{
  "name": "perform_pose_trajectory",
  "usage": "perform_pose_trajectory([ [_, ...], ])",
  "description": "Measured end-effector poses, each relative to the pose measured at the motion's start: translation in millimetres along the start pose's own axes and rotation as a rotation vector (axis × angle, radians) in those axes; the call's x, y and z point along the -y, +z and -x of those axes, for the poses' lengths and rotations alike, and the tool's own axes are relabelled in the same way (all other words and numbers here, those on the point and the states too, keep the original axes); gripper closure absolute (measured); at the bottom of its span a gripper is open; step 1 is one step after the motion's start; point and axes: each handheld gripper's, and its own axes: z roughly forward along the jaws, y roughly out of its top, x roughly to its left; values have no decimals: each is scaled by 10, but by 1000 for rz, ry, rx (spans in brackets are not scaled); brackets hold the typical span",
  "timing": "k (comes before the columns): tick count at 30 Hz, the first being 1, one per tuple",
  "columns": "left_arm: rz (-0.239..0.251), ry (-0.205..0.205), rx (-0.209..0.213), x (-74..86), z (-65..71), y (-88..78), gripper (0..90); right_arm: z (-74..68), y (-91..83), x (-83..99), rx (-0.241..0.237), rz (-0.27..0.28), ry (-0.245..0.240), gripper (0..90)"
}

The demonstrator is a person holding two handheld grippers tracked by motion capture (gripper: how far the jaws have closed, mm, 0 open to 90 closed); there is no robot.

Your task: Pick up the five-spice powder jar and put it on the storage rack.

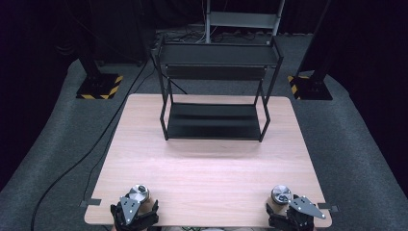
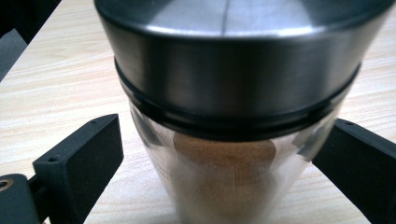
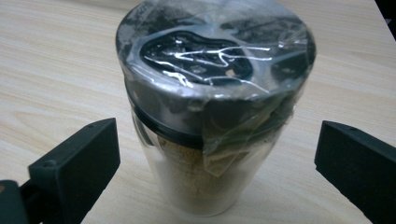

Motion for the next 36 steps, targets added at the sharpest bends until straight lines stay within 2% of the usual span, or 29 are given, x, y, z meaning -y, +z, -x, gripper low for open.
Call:
perform_pose_trajectory([
  [4, 4, -9, 3, 16, -9, 14, 22, -25, 15, -11, 0, -4, -8, 0],
  [8, 28, 1, 8, 57, 2, -4, 130, -34, 14, -16, 2, -3, -12, 0],
  [9, 30, 0, 9, 62, 3, -4, 188, -33, 12, -16, 3, -3, -12, 0],
  [13, 45, -15, -2, 106, 27, 2, 295, -22, 10, -13, 3, -2, -11, 0],
  [22, 56, -27, 16, 116, 0, 11, 313, -25, 21, -17, 6, -6, -10, 0],
  [30, 55, -28, 23, 65, 23, 44, 315, -21, 20, -17, 9, -2, -11, 0],
  [36, 47, -17, 45, -21, 39, 95, 315, -44, 37, -22, 17, -5, -13, 0],
])
